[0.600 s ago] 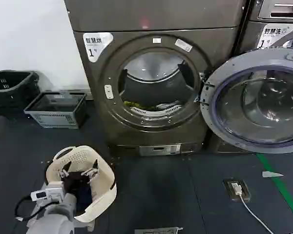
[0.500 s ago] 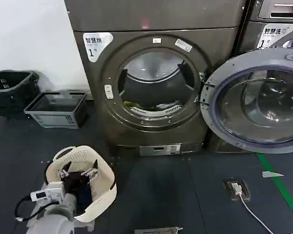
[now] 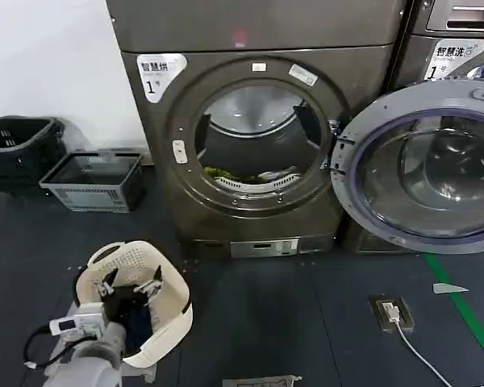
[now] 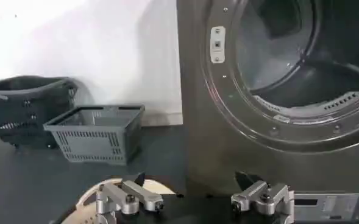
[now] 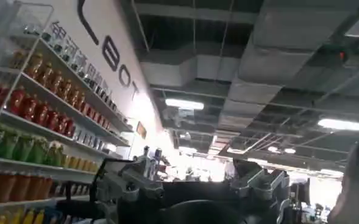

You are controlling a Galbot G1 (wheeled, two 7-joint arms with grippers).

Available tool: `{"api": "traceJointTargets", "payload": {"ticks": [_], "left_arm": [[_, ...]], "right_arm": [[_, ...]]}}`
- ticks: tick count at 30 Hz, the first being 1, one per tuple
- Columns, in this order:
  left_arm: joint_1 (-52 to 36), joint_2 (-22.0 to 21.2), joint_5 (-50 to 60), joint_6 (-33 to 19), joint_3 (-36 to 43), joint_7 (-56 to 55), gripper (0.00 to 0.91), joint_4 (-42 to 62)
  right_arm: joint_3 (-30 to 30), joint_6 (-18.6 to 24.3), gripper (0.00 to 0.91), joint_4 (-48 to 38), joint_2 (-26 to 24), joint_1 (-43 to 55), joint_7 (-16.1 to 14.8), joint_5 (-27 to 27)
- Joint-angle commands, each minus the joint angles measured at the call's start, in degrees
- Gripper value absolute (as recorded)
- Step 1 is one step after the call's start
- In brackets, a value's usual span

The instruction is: Grasp the clothes from the dryer.

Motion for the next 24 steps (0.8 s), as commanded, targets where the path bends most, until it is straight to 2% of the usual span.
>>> {"api": "traceJointTargets", "payload": {"ticks": [1, 24], "left_arm": [[-0.04, 0.15, 0.07, 2.81, -0.09, 0.03, 0.907, 0.02], [-0.37, 0.07, 0.52, 2.81, 0.4, 0.96, 0.907, -0.56]], "right_arm": [[-0.35, 0.54, 0.907, -0.75, 0.08, -0.03, 2.06, 0.14], [0.05, -0.42, 0.907, -0.65, 0.37, -0.03, 3.51, 1.35]]}}
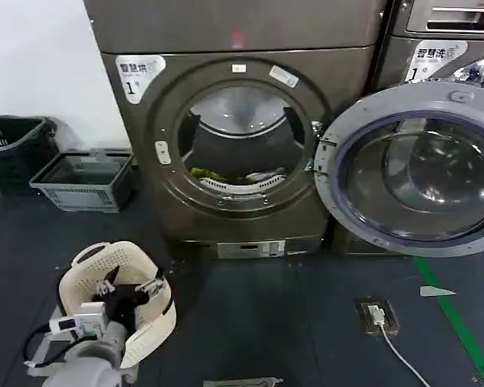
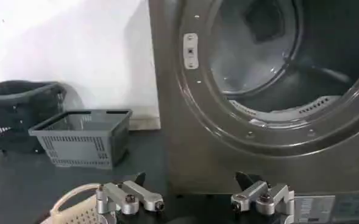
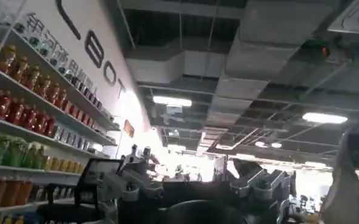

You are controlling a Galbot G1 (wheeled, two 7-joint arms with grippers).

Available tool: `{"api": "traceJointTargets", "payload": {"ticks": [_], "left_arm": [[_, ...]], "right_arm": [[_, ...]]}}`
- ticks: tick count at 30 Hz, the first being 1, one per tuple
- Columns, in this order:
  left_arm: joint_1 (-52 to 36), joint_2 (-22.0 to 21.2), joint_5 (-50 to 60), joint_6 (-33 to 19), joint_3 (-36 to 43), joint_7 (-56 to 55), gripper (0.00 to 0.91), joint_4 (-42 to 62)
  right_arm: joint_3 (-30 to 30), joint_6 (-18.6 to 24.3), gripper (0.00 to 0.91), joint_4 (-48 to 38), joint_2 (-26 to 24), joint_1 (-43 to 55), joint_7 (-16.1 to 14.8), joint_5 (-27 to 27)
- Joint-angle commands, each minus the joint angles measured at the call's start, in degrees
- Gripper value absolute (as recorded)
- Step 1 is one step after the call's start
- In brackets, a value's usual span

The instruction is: Grasp the clothes from the dryer.

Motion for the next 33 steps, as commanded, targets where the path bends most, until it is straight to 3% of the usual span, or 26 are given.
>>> {"api": "traceJointTargets", "payload": {"ticks": [1, 33], "left_arm": [[0.02, -0.04, 0.05, 2.81, 0.09, 0.11, 0.907, -0.03], [0.04, -0.04, 0.32, 2.81, 0.28, 0.3, 0.907, 0.23]], "right_arm": [[0.04, 0.0, 0.907, -0.1, 0.04, 0.09, 0.25, 0.02], [-0.33, 0.21, 0.907, -0.18, 0.71, 0.15, 1.2, 0.22]]}}
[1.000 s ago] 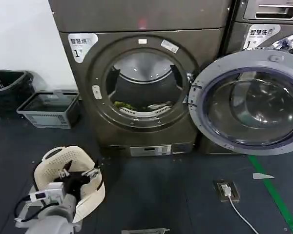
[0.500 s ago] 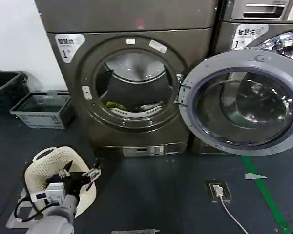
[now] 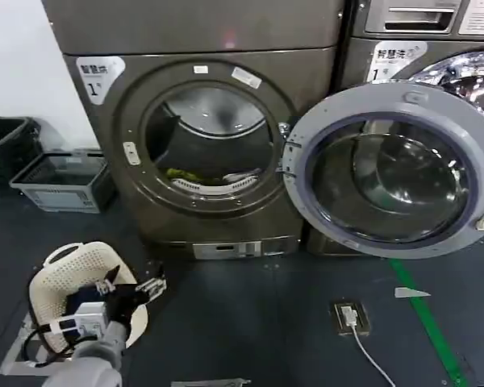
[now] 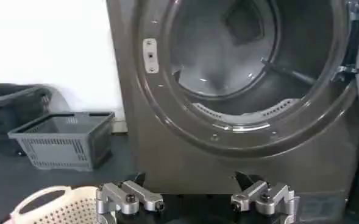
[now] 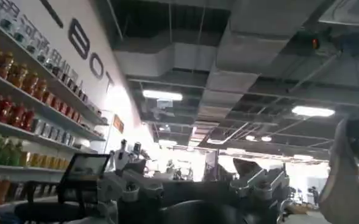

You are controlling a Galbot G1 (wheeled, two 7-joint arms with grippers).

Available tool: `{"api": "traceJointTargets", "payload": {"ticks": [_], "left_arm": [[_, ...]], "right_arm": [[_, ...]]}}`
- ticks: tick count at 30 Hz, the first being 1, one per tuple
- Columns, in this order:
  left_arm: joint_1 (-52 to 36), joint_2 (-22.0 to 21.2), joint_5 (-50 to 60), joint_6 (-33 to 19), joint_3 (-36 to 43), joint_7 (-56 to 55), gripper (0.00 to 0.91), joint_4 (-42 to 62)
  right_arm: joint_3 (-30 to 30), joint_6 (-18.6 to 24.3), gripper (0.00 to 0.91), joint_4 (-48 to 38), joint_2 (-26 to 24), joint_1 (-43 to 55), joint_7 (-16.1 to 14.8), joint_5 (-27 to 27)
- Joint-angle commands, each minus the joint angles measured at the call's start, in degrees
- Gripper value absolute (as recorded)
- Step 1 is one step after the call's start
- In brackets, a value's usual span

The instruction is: Grasp the clothes from the dryer.

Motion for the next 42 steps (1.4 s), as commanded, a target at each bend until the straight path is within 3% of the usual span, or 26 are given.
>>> {"api": "traceJointTargets", "payload": {"ticks": [1, 14, 23, 34, 42], "left_arm": [[-0.02, 0.01, 0.02, 2.81, 0.07, 0.03, 0.907, 0.07], [0.02, -0.08, 0.18, 2.81, 0.11, 0.03, 0.907, -0.02], [0.14, -0.11, 0.51, 2.81, 0.23, 0.12, 0.907, -0.26], [0.16, -0.05, 0.57, 2.81, 0.23, 0.18, 0.907, -0.29], [0.36, -0.12, 0.46, 2.81, 0.32, 0.16, 0.907, -0.65]], "right_arm": [[0.04, 0.03, 0.907, 0.01, 0.02, 0.03, 0.06, 0.01], [-0.09, 0.13, 0.907, -0.14, 0.18, 0.03, 0.16, 0.52], [0.21, 0.53, 0.907, -0.02, -0.11, 0.15, 2.75, 3.63], [0.4, 4.15, 0.907, -0.33, 0.16, 0.21, 3.44, 7.13], [0.26, 4.36, 0.907, -0.07, 0.44, 0.46, 3.41, 7.5]]}}
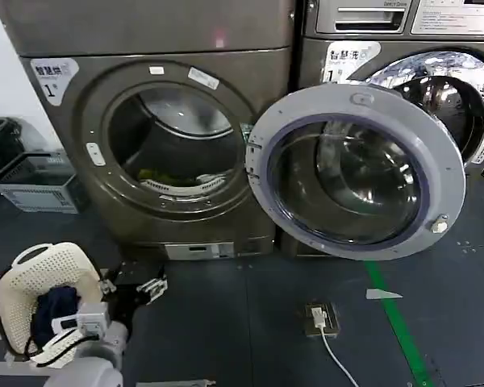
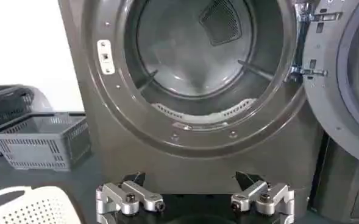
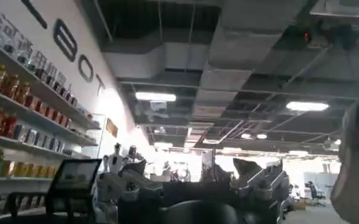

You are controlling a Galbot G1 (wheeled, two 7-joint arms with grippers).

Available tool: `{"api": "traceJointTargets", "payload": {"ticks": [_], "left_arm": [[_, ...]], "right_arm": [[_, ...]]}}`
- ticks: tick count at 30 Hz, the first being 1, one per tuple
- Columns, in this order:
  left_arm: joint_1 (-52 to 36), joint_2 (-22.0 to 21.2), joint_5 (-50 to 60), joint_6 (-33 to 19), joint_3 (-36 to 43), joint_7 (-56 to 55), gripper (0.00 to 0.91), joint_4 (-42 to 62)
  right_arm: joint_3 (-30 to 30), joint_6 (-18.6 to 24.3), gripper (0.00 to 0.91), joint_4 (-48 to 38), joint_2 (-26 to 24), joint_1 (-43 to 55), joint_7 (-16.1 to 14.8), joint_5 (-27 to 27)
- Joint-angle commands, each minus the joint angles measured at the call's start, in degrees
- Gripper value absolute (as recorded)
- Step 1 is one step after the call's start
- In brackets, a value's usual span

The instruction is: Grasp the clothes from the dryer.

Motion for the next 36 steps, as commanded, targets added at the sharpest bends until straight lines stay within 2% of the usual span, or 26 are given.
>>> {"api": "traceJointTargets", "payload": {"ticks": [1, 36], "left_arm": [[0.07, 0.0, 0.01, 2.81, 0.02, 0.0, 0.907, -0.13], [-0.09, 0.35, -1.61, 2.81, -0.32, 0.0, 0.907, 1.0]], "right_arm": [[0.04, 0.66, 0.907, 0.06, 0.03, 0.07, 0.23, 0.72], [-0.23, 0.47, 0.907, -0.43, 0.06, 0.21, 0.21, 1.05]]}}
